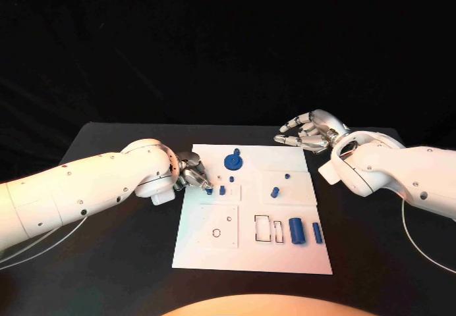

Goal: Assemble the parts on the task board

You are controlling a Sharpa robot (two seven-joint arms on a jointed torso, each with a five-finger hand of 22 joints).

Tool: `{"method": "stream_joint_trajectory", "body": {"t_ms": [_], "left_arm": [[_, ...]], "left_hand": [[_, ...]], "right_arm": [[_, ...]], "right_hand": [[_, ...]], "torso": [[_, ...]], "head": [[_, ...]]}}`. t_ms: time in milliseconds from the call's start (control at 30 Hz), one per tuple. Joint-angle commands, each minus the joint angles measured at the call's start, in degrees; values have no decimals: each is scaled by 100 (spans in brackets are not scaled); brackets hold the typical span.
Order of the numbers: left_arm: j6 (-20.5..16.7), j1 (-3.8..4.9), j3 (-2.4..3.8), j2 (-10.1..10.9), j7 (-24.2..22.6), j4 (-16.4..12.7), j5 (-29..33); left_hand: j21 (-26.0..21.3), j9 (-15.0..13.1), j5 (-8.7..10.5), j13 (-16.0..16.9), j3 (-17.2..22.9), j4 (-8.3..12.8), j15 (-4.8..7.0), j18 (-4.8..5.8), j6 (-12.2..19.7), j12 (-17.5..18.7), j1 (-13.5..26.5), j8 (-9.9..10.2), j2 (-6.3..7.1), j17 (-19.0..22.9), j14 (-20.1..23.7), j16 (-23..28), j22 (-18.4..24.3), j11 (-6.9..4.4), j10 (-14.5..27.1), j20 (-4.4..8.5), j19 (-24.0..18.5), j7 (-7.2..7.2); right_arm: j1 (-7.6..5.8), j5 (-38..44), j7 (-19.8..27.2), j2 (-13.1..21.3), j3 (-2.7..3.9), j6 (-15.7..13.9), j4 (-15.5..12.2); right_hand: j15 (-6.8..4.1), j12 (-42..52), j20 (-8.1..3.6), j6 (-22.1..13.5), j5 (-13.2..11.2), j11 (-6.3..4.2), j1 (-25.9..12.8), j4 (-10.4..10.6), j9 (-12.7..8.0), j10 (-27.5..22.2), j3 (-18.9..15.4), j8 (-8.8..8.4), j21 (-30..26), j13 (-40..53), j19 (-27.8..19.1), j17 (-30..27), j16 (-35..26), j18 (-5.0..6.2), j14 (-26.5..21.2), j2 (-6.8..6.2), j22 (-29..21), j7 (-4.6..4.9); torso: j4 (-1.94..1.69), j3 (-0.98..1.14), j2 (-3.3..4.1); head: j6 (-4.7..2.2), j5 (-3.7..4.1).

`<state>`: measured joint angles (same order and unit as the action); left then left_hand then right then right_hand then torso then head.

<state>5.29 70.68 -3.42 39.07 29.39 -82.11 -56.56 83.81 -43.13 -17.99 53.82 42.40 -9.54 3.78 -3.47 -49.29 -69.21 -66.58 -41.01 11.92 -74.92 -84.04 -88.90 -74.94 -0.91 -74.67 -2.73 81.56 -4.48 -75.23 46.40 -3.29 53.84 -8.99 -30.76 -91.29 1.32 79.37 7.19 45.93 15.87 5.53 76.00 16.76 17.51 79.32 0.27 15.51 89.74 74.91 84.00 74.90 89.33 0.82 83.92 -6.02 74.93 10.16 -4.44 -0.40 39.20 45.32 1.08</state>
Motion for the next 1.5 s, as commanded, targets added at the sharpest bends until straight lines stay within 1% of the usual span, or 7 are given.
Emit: {"method": "stream_joint_trajectory", "body": {"t_ms": [33,67,200,467,867,1033,1500], "left_arm": [[58,-9,-1,-15,10,-30,-213],[68,-9,-1,-14,14,-33,-243],[84,-9,-4,-13,31,-26,-350],[117,-10,-10,-39,51,-3,-477],[261,-11,-23,-52,72,3,-551],[312,-15,-28,-50,74,-28,-559],[360,-22,-32,-47,77,-55,-569]], "left_hand": [[-13,-126,-129,6,951,983,45,25,-137,-21,69,-31,-7,-1342,-548,-22,-124,-10,-51,47,8,107],[-12,-129,-176,16,951,990,47,25,-142,-24,82,-36,-4,-1342,-548,-22,-126,-13,-58,50,10,110],[-15,-132,-206,22,949,994,49,24,-147,-26,92,-40,1,-1346,-549,-24,-121,-15,-63,52,7,111],[-15,-137,-252,38,949,997,51,24,-156,-34,106,-48,4,-1350,-551,-26,-120,-18,-74,54,7,115],[-14,-139,-274,43,948,999,52,25,-160,-37,113,-52,7,-1347,-550,-25,-123,-20,-78,55,9,117],[-13,-141,-291,55,948,1002,54,25,-162,-43,118,-55,9,-1351,-551,-27,-126,-21,-84,56,11,119],[-10,-144,-313,52,949,1008,55,27,-167,-40,123,-60,12,-1354,-552,-29,-132,-23,-84,57,15,121]], "right_arm": [[4,19,57,2,0,60,-9],[4,19,57,2,0,60,-9],[4,19,58,2,0,59,-9],[4,19,58,4,0,58,-12],[4,19,56,13,0,63,-15],[4,19,57,13,0,64,-16],[4,19,59,15,0,61,-16]], "right_hand": [[-29,-13,-23,30,15,-22,-21,-9,-6,-2,1,24,26,353,600,1263,-23,-82,547,13,1507,-5],[-29,-13,-23,30,15,-22,-21,-9,-6,-2,1,24,26,353,600,1263,-23,-82,547,13,1507,-5],[-29,-13,-23,30,15,-22,-21,-9,-6,-2,1,24,26,353,600,1263,-23,-82,547,13,1507,-5],[-29,-13,-23,30,15,-22,-21,-9,-6,-2,1,24,26,353,600,1263,-23,-82,547,13,1507,-5],[-29,-13,-23,30,15,-22,-21,-9,-6,-2,1,24,26,353,600,1263,-23,-82,547,13,1507,-5],[-29,-13,-23,30,15,-22,-21,-9,-6,-2,1,24,26,353,600,1263,-23,-82,547,13,1507,-5],[-33,-6,-26,32,31,-25,-21,-10,-16,5,7,33,26,356,600,1272,-20,-82,549,19,1507,-8]], "torso": [[-3,-6,1],[-3,-6,1],[-5,1,-1],[0,-5,3],[-1,-2,1],[-1,-3,1],[-1,-4,5]], "head": [[20,25],[21,27],[21,26],[21,21],[34,0],[56,0],[53,0]]}}
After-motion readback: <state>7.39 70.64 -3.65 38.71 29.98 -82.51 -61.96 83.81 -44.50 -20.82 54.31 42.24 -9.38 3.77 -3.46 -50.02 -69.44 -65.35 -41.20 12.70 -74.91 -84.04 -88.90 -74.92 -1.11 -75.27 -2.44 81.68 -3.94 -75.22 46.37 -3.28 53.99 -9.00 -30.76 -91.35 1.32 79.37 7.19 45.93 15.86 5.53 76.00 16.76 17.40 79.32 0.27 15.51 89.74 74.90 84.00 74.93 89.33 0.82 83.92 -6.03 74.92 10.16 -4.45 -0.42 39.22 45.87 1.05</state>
